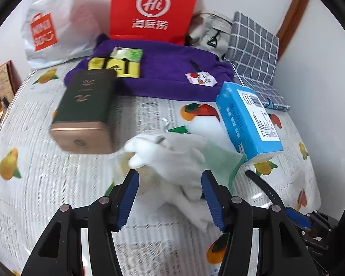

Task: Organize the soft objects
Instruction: 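Grasp the white gloves with the left gripper while the right gripper holds the strap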

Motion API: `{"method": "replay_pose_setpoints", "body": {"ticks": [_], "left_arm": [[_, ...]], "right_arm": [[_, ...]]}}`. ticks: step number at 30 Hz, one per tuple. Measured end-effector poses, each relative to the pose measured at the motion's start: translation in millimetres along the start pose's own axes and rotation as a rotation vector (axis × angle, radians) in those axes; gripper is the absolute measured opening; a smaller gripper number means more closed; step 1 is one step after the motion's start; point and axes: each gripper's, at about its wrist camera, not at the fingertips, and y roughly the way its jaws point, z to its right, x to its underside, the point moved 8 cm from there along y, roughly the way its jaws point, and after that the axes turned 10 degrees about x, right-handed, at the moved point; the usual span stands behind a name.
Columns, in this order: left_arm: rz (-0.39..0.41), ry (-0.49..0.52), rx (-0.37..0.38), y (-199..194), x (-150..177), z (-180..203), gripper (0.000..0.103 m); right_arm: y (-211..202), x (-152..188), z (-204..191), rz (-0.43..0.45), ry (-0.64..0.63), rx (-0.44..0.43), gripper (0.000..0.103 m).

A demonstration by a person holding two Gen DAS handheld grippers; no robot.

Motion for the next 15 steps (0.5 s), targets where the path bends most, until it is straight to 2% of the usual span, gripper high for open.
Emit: {"method": "replay_pose_setpoints", "body": {"ticks": [8,13,15], "left_arm": [[-0.018,0.011,-0.037,29,-10,11,0.054],[-0.053,0.021,-0.077,52,-12,13,0.055],[-0.060,0.023,-0.081,59,-12,15,0.055]], "right_arm": [[24,15,25,-0.046,0.016,0.026,0.021],[36,11,27,-0.037,0.034,0.014,0.039],[39,7,26,-0.026,0.023,0.018,0.043]]}}
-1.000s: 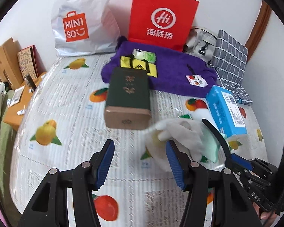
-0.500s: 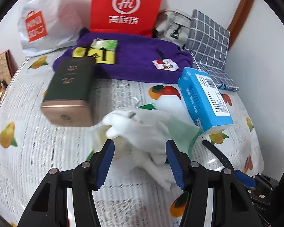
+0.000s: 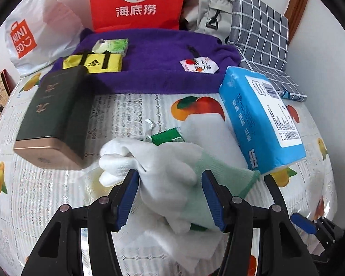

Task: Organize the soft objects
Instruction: 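Grasp the white gloves with the left gripper while the right gripper holds the strap, then lift and carry the gloves and watch strap over to the purple towel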

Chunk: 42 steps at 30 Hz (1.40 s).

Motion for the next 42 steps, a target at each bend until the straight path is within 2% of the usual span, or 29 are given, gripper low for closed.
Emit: {"method": "replay_pose_setpoints", "body": {"ticks": [4,5,6,7,9,10,16,21,28,33,42], "left_arm": [[0.024,0.025,0.001,6,-2,4,0.052],[0.035,0.032,0.000,5,-3,4,0.038],[0.048,0.034,0.005,3,-3,5,0.025],[0.057,0.032,0.013,1,-4,4,0.022],[0.078,0.031,0.046,-5,-6,5,0.012],[0.085,0.039,0.055,-9,-7,6,0.011],[0.131,0.038,0.074,-37,-8,3,0.011],[0.141,-0.012,0.096,-57,3,-17,0.011],[0.141,-0.077,0.033,-74,32,-57,0.011],[0.144,-0.137,0.021,-81,51,-79,0.011],[0.161,-0.242,0.058,-96,68,-106,0.011]], "right_arm": [[7,-8,-6,0.025,-0.044,0.050,0.044],[9,-10,-7,0.035,-0.059,0.067,0.043],[11,-12,-8,0.050,-0.075,0.087,0.037],[13,-13,-8,0.060,-0.089,0.110,0.030],[13,-14,-7,0.070,-0.092,0.116,0.025],[13,-15,-6,0.069,-0.084,0.108,0.021],[9,-16,-4,0.062,-0.065,0.097,0.021],[1,-15,-7,0.061,-0.059,0.091,0.020],[-13,-15,-6,0.063,-0.025,0.091,0.020],[-21,-15,-6,0.051,0.007,0.069,0.020],[-44,-21,-6,0.059,0.055,0.058,0.020]]}}
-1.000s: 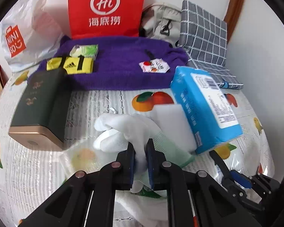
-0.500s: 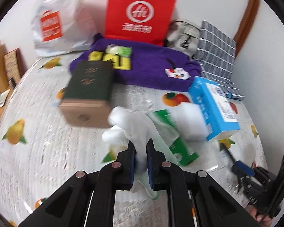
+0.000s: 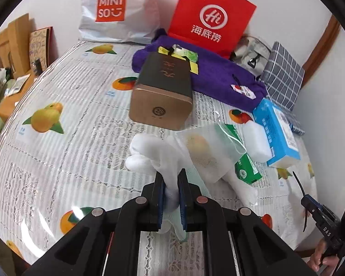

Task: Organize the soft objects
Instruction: 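Lift and carry the gloves and watch strap over to the purple towel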

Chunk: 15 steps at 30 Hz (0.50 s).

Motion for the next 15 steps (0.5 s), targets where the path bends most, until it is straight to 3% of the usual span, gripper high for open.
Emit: {"method": "replay_pose_setpoints", "body": {"ticks": [15], "left_arm": [[0.078,0.016,0.066,-50,-45,16,0.011]], "right_arm": [[-51,-50,-7,0.084,0.030,-0.005,0.020]]}}
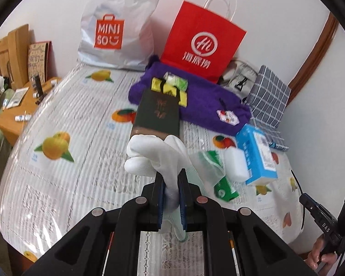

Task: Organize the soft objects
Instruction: 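Lift and carry the gloves and watch strap over to the purple towel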

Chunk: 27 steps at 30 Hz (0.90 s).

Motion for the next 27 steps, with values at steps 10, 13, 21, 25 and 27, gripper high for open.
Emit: {"method": "replay_pose_setpoints", "body": {"ticks": [10,13,21,25,27], "left_arm": [[0.048,0.033,0.024,-21,-33,19,0.011],[0.064,0.046,0.021,-24,-44,24,0.011],[0.081,0.068,0.017,-19,-73,40,0.011],[0.094,0.081,0.018,-15,-85,50,0.011],[0.094,0.095,0.020,-11,-91,57,0.011]], "right_arm": [[-14,-40,-6,0.048,0.006,-0.016,0.020],[-16,-53,-7,0.067,0.005,-0.020,0.020],[-14,-83,-4,0.101,0.014,-0.030,0.020],[-15,-96,-5,0.117,0.001,-0.037,0.020],[-15,-103,-6,0.130,-0.004,-0.041,0.020]]}}
